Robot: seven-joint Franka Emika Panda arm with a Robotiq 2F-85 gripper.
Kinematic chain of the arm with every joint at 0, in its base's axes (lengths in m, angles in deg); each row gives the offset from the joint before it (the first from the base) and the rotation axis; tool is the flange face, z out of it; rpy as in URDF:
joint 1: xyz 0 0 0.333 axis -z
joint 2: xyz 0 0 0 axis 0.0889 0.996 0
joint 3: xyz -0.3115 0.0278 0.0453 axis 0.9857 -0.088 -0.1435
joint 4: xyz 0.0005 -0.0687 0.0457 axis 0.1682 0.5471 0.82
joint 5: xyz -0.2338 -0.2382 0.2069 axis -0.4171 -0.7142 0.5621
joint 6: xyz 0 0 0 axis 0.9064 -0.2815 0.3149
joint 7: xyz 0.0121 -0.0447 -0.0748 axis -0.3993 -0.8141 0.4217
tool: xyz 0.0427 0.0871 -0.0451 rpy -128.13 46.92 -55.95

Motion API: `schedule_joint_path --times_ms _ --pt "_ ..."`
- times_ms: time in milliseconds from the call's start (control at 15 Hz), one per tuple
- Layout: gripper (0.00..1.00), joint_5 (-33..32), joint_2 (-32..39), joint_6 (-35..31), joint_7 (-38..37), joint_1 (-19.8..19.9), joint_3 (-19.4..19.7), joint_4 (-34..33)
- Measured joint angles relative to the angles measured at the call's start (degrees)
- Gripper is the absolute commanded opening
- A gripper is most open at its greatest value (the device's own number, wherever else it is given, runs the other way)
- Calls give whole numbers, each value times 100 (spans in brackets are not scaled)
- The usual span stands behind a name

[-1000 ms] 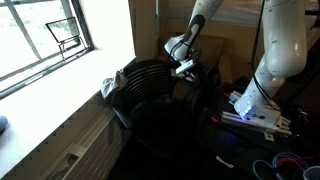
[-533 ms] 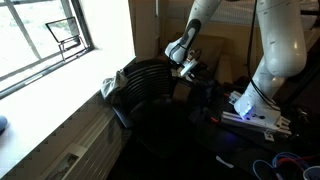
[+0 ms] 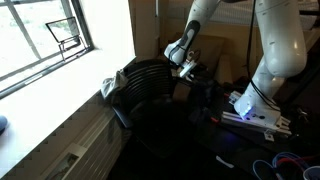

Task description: Unhang the dark blue clothing from the backrest of the black chair and place it on the right side of the sofa, remove the grey clothing from the sofa and hang it on the backrest of the black chair, remove the black backpack from the black chair and put it on the sofa

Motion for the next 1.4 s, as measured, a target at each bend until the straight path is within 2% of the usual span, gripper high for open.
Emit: schedule_joint_path --times_ms 400,733,933,1133,1333,1400 --pt "100 -13 3 -849 -1836 -85 61 253" --pt "100 -42 -42 -1044 -2186 -136 94 285" --pt "100 -1046 10 -1680 -2181 -162 200 522" --pt "100 -2571 309 -3050 -2592 -41 551 1005" --pt "100 -4073 827 -4485 -3196 39 946 1195" --pt "95 -4361 976 -4796 -3324 80 1018 1201"
